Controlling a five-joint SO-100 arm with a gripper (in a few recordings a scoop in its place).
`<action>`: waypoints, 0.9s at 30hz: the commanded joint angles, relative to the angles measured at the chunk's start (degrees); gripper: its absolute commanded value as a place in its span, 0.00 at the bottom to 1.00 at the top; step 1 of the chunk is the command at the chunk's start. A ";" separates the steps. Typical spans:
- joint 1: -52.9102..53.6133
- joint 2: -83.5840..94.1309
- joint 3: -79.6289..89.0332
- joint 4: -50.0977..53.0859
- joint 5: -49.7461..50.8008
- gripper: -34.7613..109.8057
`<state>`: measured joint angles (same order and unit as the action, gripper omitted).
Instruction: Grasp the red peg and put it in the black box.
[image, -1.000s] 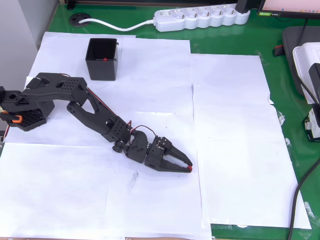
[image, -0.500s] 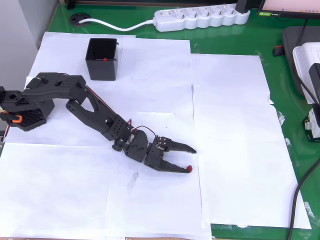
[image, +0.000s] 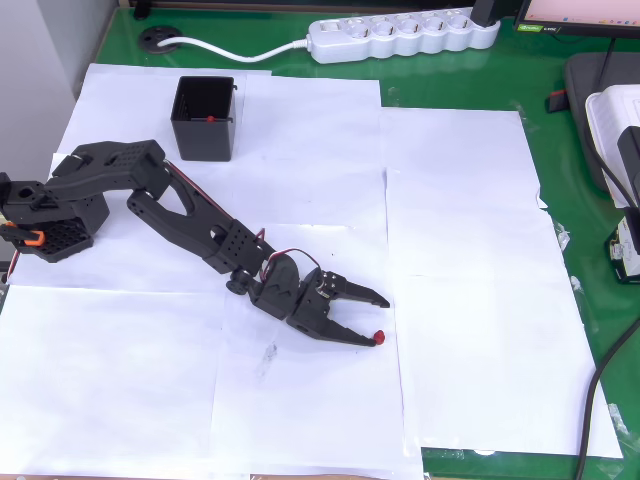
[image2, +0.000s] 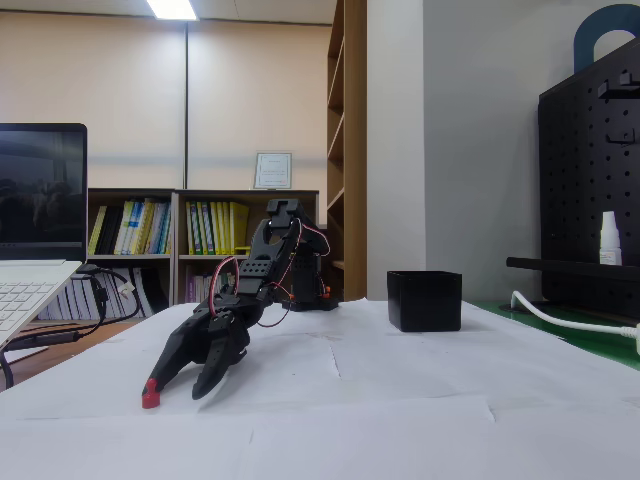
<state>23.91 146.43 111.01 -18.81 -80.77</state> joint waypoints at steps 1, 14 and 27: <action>1.41 0.35 1.93 2.29 -4.22 0.39; 1.76 1.49 4.92 5.71 -7.56 0.39; 1.67 2.81 5.01 3.08 -8.26 0.24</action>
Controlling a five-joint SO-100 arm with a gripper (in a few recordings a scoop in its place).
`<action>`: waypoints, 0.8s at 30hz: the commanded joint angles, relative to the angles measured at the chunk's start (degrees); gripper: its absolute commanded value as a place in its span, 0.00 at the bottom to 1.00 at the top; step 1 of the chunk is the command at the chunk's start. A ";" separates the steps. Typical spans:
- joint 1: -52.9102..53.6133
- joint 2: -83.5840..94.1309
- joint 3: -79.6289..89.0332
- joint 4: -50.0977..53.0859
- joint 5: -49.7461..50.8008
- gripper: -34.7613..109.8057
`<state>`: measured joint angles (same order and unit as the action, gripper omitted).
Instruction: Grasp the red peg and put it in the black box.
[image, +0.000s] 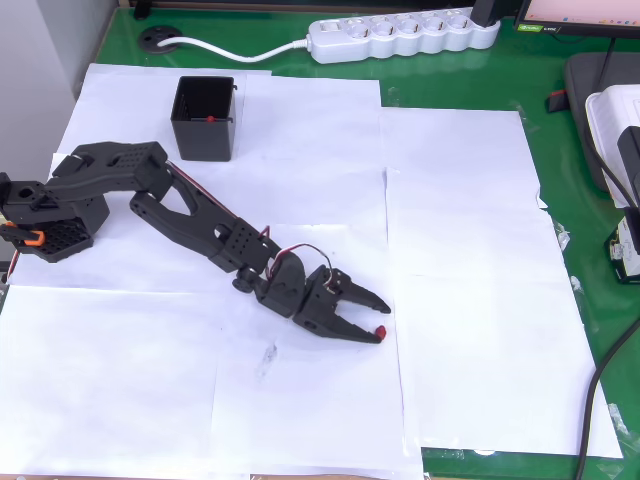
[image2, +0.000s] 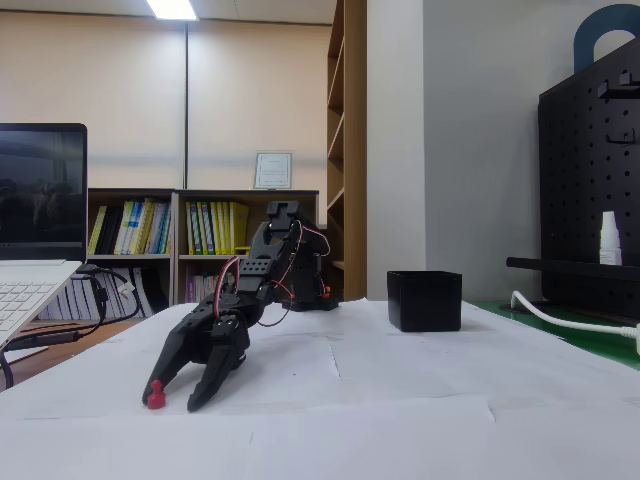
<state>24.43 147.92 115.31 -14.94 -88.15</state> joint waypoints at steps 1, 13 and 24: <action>1.14 1.41 0.70 -1.14 -0.88 0.24; 0.88 0.62 0.44 -1.58 -0.35 0.24; -6.15 -19.95 13.45 25.49 8.88 0.24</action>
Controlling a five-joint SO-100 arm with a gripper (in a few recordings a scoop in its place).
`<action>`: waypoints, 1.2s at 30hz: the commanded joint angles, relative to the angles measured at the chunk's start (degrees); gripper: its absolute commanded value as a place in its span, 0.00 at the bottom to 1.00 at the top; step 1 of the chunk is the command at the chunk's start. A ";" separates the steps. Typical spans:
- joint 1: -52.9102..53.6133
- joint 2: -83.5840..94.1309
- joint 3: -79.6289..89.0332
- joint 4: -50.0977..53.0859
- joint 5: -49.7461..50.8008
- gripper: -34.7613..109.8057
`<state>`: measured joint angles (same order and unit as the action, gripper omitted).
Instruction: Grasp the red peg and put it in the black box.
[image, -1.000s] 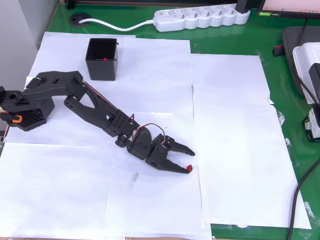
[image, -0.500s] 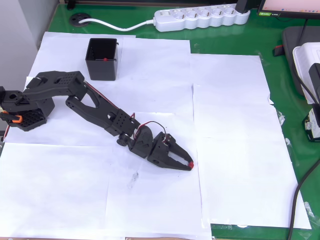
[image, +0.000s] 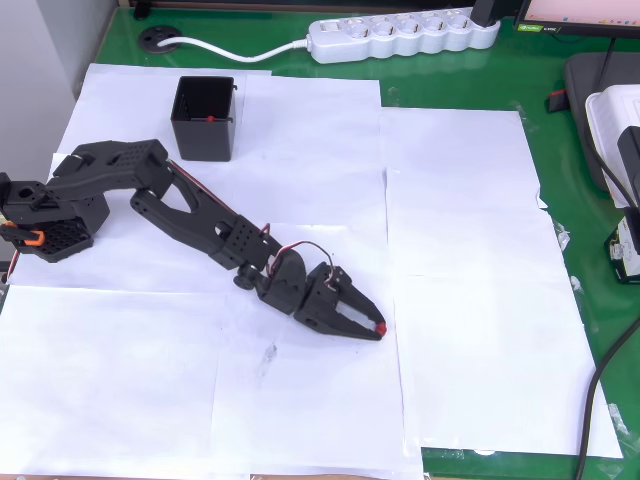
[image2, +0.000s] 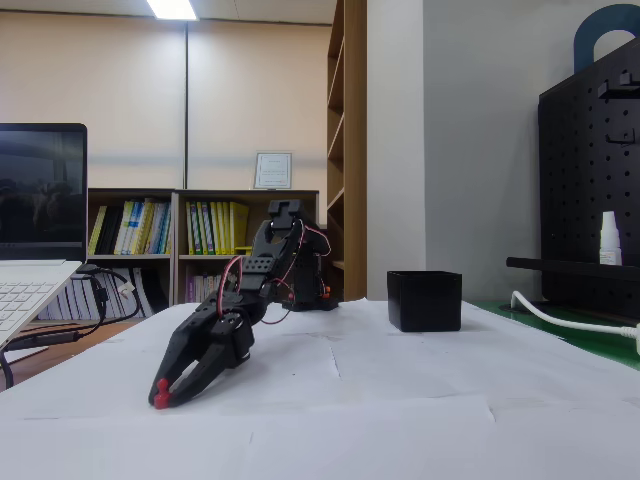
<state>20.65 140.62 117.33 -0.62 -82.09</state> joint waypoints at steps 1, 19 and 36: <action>-3.43 -14.41 17.23 20.04 4.22 0.24; -30.67 -35.77 65.13 112.68 22.59 0.24; -57.13 -49.83 6.15 106.52 43.07 0.24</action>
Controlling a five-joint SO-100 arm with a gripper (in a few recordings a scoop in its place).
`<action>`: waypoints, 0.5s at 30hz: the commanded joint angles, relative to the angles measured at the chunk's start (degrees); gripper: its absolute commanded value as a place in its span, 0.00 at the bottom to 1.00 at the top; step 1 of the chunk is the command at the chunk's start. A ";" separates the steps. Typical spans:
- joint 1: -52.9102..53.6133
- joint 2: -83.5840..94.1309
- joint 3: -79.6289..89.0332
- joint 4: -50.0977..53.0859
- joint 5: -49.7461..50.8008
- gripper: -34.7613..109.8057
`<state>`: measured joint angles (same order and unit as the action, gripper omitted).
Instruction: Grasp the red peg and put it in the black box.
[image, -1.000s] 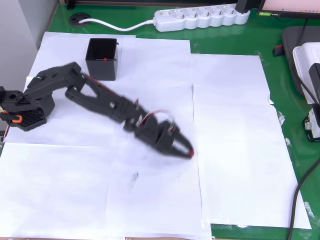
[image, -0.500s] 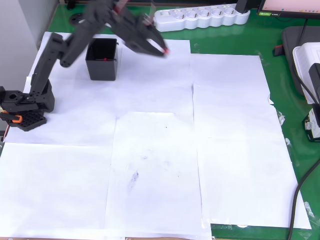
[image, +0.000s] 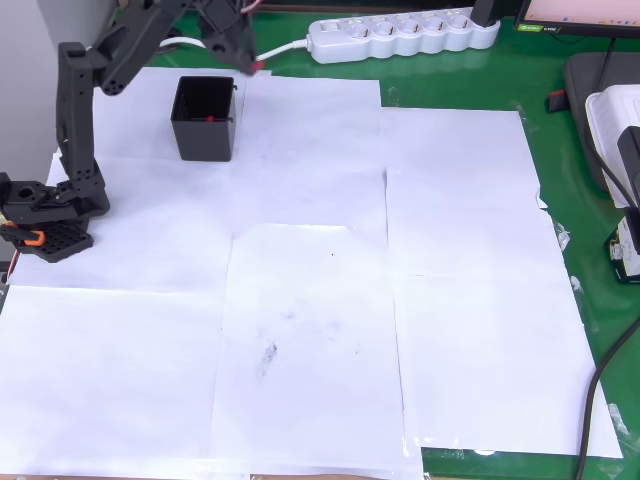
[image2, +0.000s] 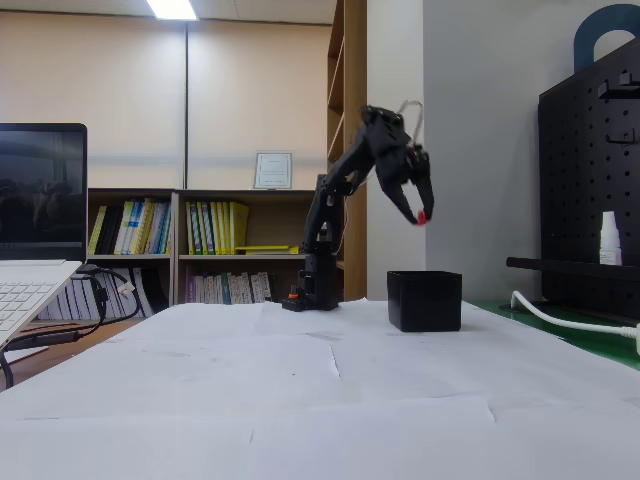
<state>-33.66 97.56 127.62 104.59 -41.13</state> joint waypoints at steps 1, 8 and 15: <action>-3.78 -7.03 -4.31 1.93 2.72 0.24; -7.82 -6.77 -8.00 1.85 7.03 0.24; -7.65 -6.77 -15.47 -6.77 4.22 0.24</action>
<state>-41.22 95.36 112.24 99.58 -35.16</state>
